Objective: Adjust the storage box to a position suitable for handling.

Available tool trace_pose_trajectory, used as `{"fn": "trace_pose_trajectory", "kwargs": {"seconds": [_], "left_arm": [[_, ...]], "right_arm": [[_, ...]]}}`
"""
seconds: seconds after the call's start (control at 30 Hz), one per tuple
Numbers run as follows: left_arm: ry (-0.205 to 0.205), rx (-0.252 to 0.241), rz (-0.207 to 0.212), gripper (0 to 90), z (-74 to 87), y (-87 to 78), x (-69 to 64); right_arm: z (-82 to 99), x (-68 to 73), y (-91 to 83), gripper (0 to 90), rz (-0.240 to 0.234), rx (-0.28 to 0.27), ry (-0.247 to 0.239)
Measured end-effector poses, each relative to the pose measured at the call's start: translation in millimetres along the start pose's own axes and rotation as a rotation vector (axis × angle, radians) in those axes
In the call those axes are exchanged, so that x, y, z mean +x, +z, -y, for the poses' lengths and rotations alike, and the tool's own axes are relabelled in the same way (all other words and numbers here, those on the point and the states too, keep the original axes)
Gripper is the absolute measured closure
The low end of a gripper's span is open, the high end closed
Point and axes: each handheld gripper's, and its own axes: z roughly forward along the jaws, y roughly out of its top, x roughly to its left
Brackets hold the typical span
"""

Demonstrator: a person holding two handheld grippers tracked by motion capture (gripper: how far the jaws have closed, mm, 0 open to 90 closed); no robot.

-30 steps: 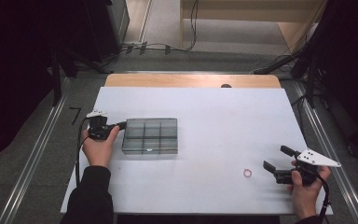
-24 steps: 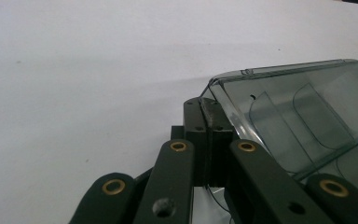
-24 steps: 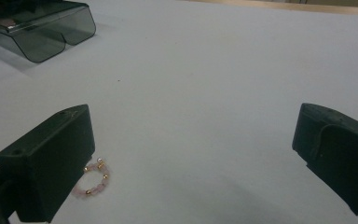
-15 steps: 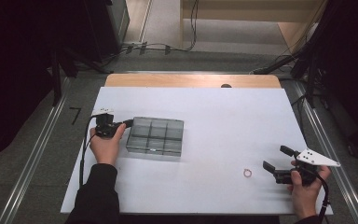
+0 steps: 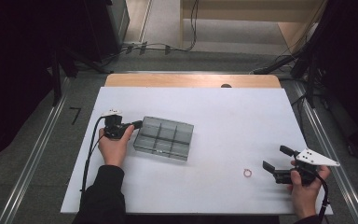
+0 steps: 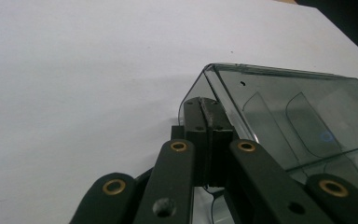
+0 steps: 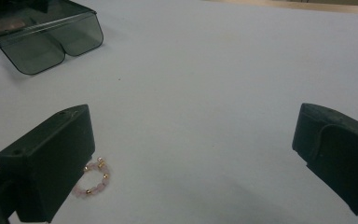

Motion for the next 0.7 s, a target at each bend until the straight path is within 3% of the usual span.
{"fn": "trace_pose_trajectory", "kwargs": {"seconds": [0.17,0.7], "left_arm": [[0.052,0.03,0.029,89.5,-5.1,9.7,-16.6],[0.099,0.06,0.116,89.5,0.6,28.8,-52.6]], "right_arm": [[0.0,0.2,0.1,0.0,-0.002,0.001,0.002],[-0.1,0.3,0.8,0.0,-0.004,0.006,-0.012]]}}
